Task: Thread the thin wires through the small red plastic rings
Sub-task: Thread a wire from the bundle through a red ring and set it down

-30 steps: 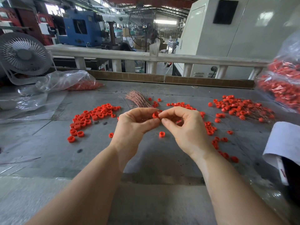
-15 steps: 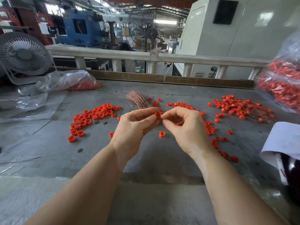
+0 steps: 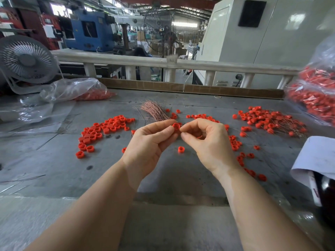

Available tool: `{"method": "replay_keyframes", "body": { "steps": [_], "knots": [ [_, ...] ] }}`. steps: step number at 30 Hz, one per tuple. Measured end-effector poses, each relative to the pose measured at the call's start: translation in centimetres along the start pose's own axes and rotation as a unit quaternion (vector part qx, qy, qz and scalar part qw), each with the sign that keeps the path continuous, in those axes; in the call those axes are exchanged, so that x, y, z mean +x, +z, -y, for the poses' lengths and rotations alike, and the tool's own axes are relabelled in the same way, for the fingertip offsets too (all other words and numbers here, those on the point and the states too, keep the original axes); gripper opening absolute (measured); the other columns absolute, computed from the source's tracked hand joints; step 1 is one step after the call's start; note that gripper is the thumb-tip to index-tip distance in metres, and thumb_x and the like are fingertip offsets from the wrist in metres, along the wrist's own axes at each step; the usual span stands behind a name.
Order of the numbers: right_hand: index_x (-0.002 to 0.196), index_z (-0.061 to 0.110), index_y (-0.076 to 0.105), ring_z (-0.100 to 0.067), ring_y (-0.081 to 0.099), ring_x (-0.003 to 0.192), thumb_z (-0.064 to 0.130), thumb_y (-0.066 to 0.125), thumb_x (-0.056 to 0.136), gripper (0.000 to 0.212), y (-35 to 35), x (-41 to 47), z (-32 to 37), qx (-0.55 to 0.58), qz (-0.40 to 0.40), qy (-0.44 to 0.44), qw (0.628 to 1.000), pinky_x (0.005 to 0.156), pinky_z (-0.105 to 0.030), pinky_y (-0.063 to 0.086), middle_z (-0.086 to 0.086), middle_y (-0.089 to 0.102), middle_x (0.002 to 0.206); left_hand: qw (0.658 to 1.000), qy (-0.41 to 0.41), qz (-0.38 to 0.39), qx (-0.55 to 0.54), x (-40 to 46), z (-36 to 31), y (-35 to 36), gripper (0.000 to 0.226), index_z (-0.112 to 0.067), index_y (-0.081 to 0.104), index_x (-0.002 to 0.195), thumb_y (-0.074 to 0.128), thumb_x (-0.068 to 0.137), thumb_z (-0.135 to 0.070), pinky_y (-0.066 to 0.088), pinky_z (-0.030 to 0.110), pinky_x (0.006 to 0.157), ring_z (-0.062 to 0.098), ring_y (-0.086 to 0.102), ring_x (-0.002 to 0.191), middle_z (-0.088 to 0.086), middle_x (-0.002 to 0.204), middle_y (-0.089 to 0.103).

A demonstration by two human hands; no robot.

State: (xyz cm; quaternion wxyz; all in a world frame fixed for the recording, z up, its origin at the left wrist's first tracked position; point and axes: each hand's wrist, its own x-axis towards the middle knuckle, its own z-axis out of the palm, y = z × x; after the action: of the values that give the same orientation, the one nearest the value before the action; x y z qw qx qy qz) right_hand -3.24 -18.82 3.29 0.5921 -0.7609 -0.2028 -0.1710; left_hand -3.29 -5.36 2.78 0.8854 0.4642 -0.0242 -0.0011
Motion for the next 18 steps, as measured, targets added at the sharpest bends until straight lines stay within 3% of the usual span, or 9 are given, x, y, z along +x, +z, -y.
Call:
{"method": "replay_keyframes", "body": {
  "steps": [18],
  "knots": [
    [0.067,0.023,0.067,0.000,0.062,0.060,0.000,0.071,0.076,0.025,-0.29,0.33,-0.66,0.032,-0.030,0.017,0.999,0.050,-0.010,0.046,0.007,0.068,0.065,0.999,-0.031,0.028,-0.020,-0.10,0.01,0.07,0.015,-0.003,0.067,0.086,0.053,0.083,0.003,0.055,0.017,0.063,0.009,0.068,0.065,0.006,0.072,0.071]
  ]
}}
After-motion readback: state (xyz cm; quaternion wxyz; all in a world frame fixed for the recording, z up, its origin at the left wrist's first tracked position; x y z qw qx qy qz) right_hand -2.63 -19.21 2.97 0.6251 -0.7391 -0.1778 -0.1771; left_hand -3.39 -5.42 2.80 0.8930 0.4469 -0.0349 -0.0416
